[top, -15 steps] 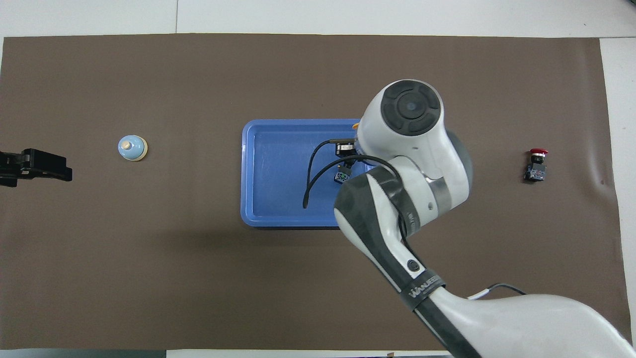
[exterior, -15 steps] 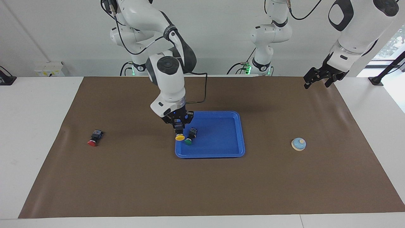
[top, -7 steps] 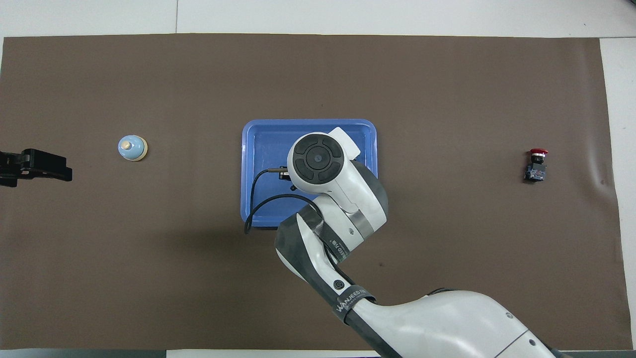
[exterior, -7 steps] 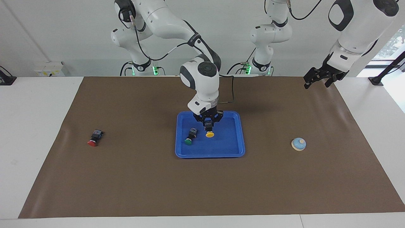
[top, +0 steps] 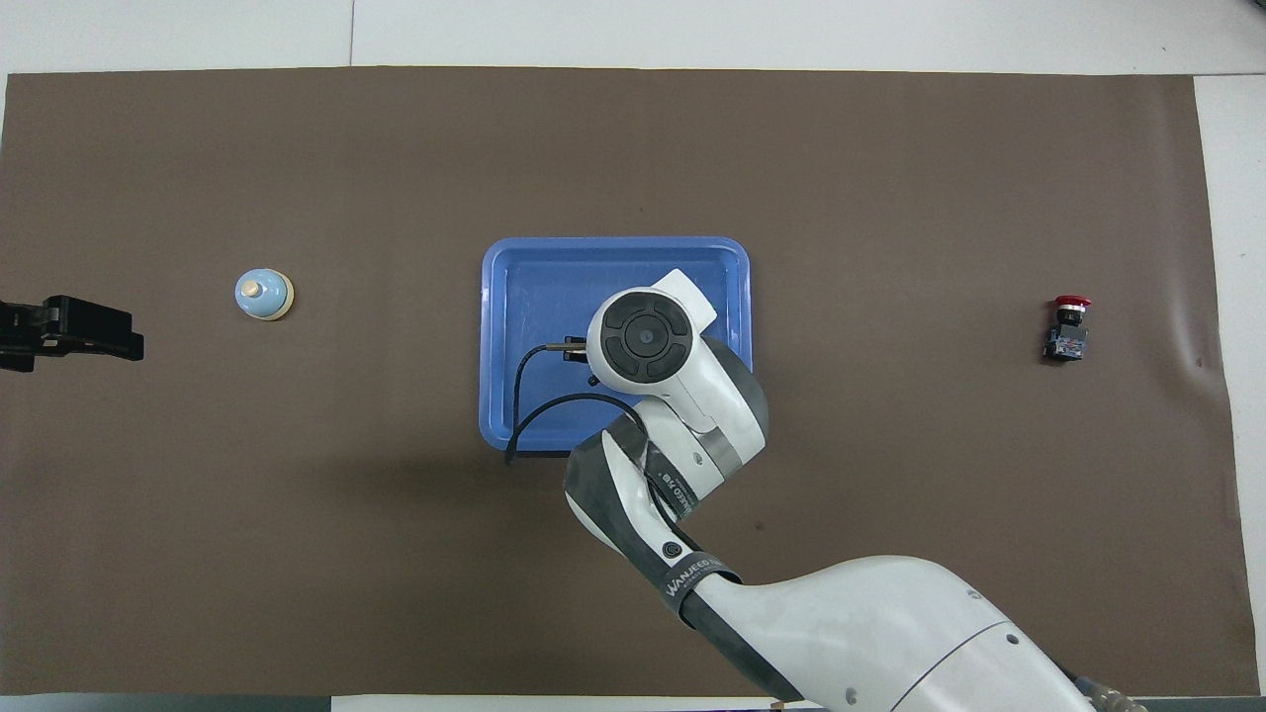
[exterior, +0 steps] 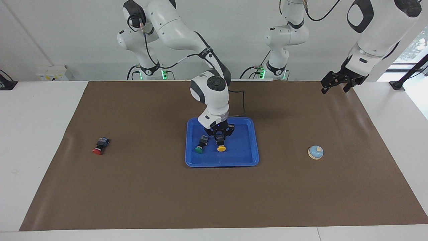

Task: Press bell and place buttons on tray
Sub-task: 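Carry the yellow button with the right gripper into the tray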

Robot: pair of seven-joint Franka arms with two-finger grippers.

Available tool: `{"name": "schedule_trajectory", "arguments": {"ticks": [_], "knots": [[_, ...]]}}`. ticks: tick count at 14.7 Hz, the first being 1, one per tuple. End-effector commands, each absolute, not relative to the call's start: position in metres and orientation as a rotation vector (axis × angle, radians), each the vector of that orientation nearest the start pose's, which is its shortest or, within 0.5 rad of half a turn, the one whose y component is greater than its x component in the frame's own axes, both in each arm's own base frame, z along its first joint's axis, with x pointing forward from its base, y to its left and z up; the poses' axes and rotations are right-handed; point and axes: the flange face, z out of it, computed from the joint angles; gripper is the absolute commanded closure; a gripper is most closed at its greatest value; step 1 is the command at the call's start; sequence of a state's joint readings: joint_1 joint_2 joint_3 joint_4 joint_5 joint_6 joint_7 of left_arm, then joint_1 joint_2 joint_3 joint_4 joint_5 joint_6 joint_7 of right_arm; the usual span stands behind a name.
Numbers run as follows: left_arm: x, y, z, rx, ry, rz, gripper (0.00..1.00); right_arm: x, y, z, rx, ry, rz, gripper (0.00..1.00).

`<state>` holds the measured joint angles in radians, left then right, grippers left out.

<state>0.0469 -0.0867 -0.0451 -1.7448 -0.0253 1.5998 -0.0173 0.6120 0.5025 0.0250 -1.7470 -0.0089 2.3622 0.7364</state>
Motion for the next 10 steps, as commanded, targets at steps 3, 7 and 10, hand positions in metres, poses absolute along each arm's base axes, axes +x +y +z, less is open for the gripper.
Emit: {"name": "schedule_trajectory", "arguments": {"ticks": [3, 7, 10], "knots": [[0.525, -0.002, 0.597, -3.164, -0.049, 0.088, 0.0, 0.539, 0.395, 0.303, -3.049, 0.173, -0.134, 0.07], [0.525, -0.002, 0.597, -3.164, -0.049, 0.088, 0.0, 0.55, 0.403, 0.339, -3.072, 0.249, -0.079, 0.0], [0.525, -0.002, 0.597, -3.164, -0.049, 0.088, 0.0, 0.57, 0.388, 0.369, -3.087, 0.299, -0.058, 0.0]]}}
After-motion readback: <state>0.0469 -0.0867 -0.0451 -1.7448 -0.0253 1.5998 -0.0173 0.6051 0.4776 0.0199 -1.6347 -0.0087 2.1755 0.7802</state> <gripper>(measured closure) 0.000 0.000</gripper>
